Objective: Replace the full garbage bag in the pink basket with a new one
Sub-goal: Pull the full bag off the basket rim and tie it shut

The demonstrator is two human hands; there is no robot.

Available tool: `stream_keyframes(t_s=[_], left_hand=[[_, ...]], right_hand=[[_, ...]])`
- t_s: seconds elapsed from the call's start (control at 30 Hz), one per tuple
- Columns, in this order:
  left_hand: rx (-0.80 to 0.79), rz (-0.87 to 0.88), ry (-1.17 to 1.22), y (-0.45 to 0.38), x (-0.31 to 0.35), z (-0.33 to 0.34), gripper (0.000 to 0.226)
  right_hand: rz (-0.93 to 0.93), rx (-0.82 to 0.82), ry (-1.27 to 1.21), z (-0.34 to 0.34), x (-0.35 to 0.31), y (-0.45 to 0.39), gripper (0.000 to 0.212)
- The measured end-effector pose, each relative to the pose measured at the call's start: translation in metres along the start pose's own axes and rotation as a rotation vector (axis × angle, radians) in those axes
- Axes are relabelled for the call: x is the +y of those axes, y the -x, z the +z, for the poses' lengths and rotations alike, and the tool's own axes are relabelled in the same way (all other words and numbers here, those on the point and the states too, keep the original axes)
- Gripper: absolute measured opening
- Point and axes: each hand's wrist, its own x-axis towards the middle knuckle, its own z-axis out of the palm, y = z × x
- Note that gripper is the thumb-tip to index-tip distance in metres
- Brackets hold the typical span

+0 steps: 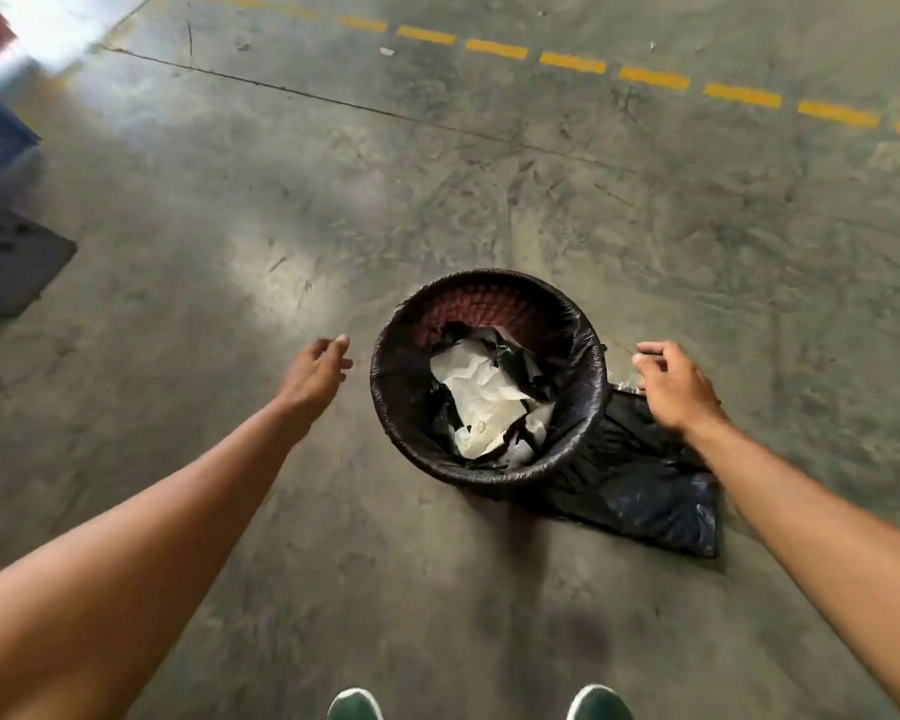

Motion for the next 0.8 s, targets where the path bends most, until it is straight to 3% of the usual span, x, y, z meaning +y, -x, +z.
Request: stream_keyframes(t_s=[0.07,0.13,0.23,0.4,0.5,0.7,0.8], left_hand=[[-0.067,-0.096,0.143,-0.033,-0.019,0.021,0.044],[-0.126,-0.167,0.198,-0.058,-0.018,0.031,0.04],[-0.236,-0.1,0.265,-0.105,-0.033,0.056,0.045],[-0.578,0.037,0.306,-0.135,-0.028,0.073,0.051],[-0.602,-0.004,0.346,-0.138,-0.027,0.073,0.053],[-0.582,0.002,0.116,-0.138,-0.018,0.06,0.041],[-0.455,0.053,0.039,-0.143,-0.011,0.053,0.034]], right_hand=[[0.053,-0.046,-0.223,0.025,0.012,-0.029,0.016],[0.132,-0.117,-0.403,0.039,0.008,-0.052,0.014],[0.135,-0.26,-0.491,0.066,0.023,-0.097,0.021],[0.071,-0.491,-0.596,0.076,0.017,-0.132,0.015],[0.03,-0.626,-0.676,0.078,0.014,-0.135,0.042],[0.046,-0.607,-0.48,0.067,-0.001,-0.134,0.025],[0.02,-0.61,-0.358,0.061,-0.004,-0.141,0.021]])
